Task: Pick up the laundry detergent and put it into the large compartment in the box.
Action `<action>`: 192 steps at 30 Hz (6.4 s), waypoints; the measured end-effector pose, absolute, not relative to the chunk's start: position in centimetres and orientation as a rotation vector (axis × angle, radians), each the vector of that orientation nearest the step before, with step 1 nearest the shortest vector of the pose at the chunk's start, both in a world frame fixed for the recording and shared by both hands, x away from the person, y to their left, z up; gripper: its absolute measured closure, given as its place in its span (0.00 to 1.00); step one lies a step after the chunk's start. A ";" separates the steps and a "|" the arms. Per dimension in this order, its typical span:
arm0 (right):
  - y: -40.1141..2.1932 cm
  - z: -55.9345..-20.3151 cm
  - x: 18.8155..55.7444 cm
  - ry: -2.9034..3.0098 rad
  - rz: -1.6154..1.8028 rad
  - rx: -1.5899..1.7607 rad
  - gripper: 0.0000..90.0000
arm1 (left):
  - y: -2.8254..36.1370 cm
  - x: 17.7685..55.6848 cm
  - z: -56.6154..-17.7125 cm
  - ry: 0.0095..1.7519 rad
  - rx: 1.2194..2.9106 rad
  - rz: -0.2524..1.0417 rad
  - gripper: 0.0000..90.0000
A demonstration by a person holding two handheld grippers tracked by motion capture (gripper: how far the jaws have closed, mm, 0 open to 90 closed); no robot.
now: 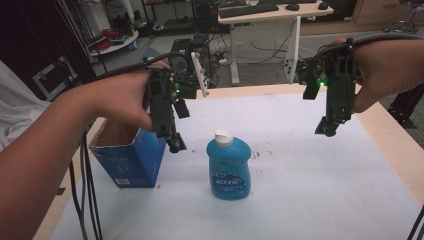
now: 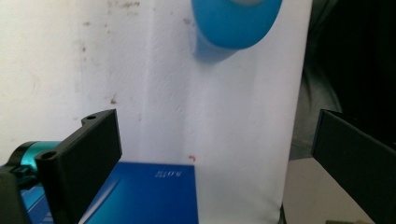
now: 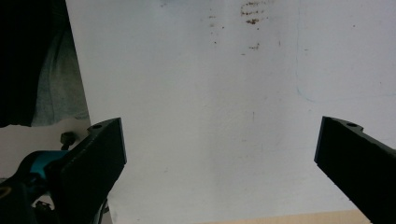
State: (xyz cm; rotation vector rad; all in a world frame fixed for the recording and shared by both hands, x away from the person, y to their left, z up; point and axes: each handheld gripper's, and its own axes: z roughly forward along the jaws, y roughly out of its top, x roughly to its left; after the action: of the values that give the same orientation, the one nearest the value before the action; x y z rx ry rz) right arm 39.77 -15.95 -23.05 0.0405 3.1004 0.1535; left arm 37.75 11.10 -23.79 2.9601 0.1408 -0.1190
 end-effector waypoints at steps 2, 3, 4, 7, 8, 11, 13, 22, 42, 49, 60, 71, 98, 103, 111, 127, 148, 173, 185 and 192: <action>-16.1 -23.1 39.8 3.100 0.156 0.047 0.01 | 10.9 37.7 -23.9 0.138 2.938 -0.145 0.02; -16.1 -23.1 39.8 3.099 0.156 0.048 0.01 | 10.9 37.6 -24.0 0.131 2.927 -0.147 0.02; -16.2 -23.1 39.8 3.100 0.156 0.046 0.01 | 10.8 37.6 -24.1 0.128 2.924 -0.161 0.02; -16.3 -23.1 39.8 3.098 0.157 0.052 0.01 | 10.4 37.5 -24.4 0.110 2.907 -0.182 0.02; -16.3 -23.1 39.8 3.098 0.158 0.057 0.01 | 10.3 37.5 -24.4 0.104 2.905 -0.183 0.02; -16.4 -23.1 39.8 3.097 0.162 0.063 0.01 | 9.9 37.4 -24.6 0.091 2.889 -0.186 0.02; -16.4 -23.2 39.8 3.098 0.161 0.065 0.01 | 9.7 37.4 -24.7 0.083 2.877 -0.181 0.02; -16.4 -23.5 39.7 3.099 0.164 0.061 0.01 | 8.7 37.1 -26.0 0.059 2.826 -0.167 0.02; -16.4 -24.0 40.0 3.107 0.154 0.065 0.01 | 5.2 36.9 -28.6 -0.023 2.864 -0.127 0.02; -16.2 -24.2 40.2 3.110 0.149 0.071 0.01 | 4.2 36.9 -29.1 -0.044 2.898 -0.113 0.02; -16.2 -24.2 40.2 3.109 0.148 0.072 0.01 | 3.2 36.9 -29.8 -0.061 2.961 -0.091 0.02; -16.4 -24.4 40.3 3.112 0.149 0.076 0.01 | 2.6 36.8 -29.8 -0.085 3.005 -0.078 0.06; -16.4 -24.9 40.3 3.113 0.147 0.088 0.01 | 2.0 36.7 -29.9 -0.107 3.048 -0.067 0.23; -16.4 -24.9 40.4 3.117 0.150 0.090 0.01 | 1.9 36.7 -29.8 -0.112 3.056 -0.056 0.26; -16.4 -24.9 40.4 3.114 0.150 0.093 0.01 | 1.6 36.6 -29.9 -0.117 3.070 -0.049 0.29; -16.7 -25.0 40.4 3.112 0.151 0.104 0.01 | 1.5 36.5 -29.8 -0.122 3.093 -0.023 0.42; -16.9 -25.0 40.4 3.109 0.160 0.115 0.01 | 2.7 36.6 -26.3 -0.040 3.118 0.027 0.43; -16.0 -25.1 40.4 3.115 0.165 0.075 0.01 | 9.4 39.5 -13.3 0.443 3.067 0.028 0.42; -15.6 -25.2 40.4 3.118 0.152 0.071 0.01 | 15.3 42.0 -11.5 0.883 2.950 0.030 0.42; -15.4 -25.3 40.5 3.123 0.145 0.075 0.01 | 19.7 42.9 -11.1 1.112 2.864 0.031 0.42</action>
State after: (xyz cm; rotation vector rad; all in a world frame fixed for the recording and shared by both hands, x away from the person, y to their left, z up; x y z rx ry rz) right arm 40.47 -15.36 -25.28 0.0745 3.1228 0.1455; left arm 42.86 19.69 -11.06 2.8643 1.1121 0.0306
